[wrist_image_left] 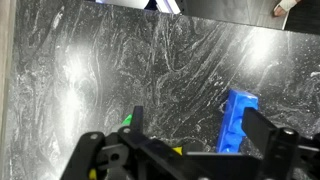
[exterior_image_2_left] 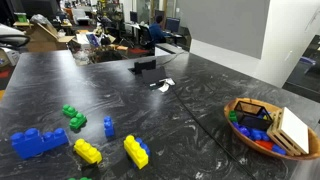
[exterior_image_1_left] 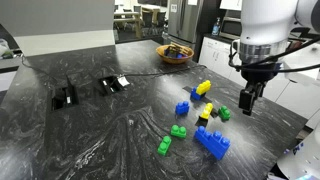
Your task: Move the blue stack of blocks to the right
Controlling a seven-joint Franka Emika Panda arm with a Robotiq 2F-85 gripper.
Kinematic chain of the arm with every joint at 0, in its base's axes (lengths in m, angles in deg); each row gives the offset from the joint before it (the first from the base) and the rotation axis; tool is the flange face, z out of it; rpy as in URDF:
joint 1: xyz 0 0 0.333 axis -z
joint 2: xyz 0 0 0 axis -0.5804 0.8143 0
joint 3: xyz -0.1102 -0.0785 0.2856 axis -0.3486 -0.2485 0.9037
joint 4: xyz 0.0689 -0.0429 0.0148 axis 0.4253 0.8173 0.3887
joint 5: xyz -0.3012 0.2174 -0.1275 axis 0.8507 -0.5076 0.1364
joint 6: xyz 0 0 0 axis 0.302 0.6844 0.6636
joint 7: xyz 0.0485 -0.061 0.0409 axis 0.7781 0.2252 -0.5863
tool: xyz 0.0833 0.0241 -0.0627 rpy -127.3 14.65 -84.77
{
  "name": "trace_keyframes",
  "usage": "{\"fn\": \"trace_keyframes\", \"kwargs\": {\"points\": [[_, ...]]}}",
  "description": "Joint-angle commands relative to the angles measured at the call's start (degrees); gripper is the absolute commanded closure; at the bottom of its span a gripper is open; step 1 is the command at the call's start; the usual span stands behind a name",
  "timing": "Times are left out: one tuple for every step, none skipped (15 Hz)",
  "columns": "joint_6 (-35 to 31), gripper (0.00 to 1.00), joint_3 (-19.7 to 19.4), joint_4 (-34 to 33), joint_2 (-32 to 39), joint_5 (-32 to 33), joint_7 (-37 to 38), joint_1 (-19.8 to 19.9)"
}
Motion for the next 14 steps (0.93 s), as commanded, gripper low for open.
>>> {"fn": "trace_keyframes", "kwargs": {"points": [[0.0, 0.00, -1.1, -0.1, 0.3, 0.4, 0.5, -1.4], [0.2, 0.00, -1.0, -0.7, 0.9, 0.9, 0.3, -1.3], [0.3, 0.00, -1.0, -1.1, 1.3, 1.4, 0.1, -1.3], [0.3, 0.00, -0.9, -1.6, 2.0, 2.1, -0.2, -1.3], [-0.3, 0.00, -0.9, -1.8, 2.4, 2.6, -0.7, -1.5], [-1.5, 0.00, -0.9, -2.2, 3.0, 3.2, -1.4, -1.7], [-2.7, 0.00, -0.8, -2.6, 3.8, 3.8, -1.8, -1.9], [-3.8, 0.00, -0.9, -3.0, 4.4, 4.4, -2.2, -2.1], [-5.2, 0.00, -1.0, -3.4, 5.2, 4.9, -2.7, -2.3], [-6.6, 0.00, -1.2, -3.6, 5.7, 5.1, -3.3, -2.6], [-9.1, 0.00, -1.5, -3.4, 6.0, 4.7, -4.3, -3.0], [-12.2, 0.00, -2.0, -3.0, 6.0, 3.6, -5.2, -3.4], [-14.7, 0.00, -2.3, -2.6, 6.2, 2.6, -5.9, -3.8], [-16.7, 0.00, -2.5, -2.1, 6.3, 2.0, -6.3, -4.2]]}}
